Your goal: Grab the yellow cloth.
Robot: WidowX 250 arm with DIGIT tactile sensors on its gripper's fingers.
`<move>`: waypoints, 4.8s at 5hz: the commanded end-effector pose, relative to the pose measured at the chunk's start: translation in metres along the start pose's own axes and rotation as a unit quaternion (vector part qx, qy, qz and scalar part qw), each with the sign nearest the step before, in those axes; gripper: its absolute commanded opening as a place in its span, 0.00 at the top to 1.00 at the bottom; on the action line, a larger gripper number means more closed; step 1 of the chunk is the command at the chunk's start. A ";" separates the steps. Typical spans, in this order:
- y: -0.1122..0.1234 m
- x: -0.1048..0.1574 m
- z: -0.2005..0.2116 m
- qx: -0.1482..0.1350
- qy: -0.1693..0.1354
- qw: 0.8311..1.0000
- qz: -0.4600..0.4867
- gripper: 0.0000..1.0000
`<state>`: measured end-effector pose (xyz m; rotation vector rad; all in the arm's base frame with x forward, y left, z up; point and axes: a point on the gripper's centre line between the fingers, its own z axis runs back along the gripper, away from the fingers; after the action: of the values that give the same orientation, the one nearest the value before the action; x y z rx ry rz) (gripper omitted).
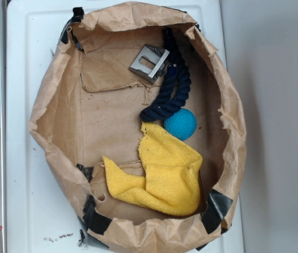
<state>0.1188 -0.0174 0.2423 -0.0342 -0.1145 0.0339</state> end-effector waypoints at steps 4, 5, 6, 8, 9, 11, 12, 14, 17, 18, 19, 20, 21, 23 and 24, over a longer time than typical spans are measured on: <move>-0.001 0.099 -0.032 -0.012 -0.065 0.997 0.026 0.00; 0.012 0.130 -0.064 0.005 -0.074 0.997 0.008 0.00; 0.021 0.154 -0.100 0.006 -0.098 0.994 -0.048 0.00; 0.023 0.182 -0.148 -0.019 -0.109 0.991 -0.077 0.00; -0.006 0.189 -0.164 -0.055 -0.120 0.984 -0.118 0.00; 0.021 0.159 -0.136 -0.121 -0.125 0.969 -0.176 0.00; 0.015 0.151 -0.140 -0.111 -0.124 0.967 -0.194 0.00; 0.017 0.161 -0.139 -0.109 -0.114 0.973 -0.167 0.00; 0.007 0.170 -0.153 -0.080 -0.100 0.976 -0.176 0.00; -0.009 0.174 -0.166 -0.061 -0.113 0.974 -0.189 0.00; -0.036 0.161 -0.174 -0.043 -0.143 0.960 -0.235 0.00; -0.049 0.143 -0.166 -0.100 -0.150 0.942 -0.282 0.00; -0.057 0.147 -0.184 -0.130 -0.136 0.934 -0.302 0.00; -0.066 0.162 -0.202 -0.100 -0.118 0.948 -0.280 0.00; -0.066 0.170 -0.211 -0.073 -0.095 0.960 -0.253 1.00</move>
<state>0.3086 -0.0720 0.0394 -0.1538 -0.2790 -0.4525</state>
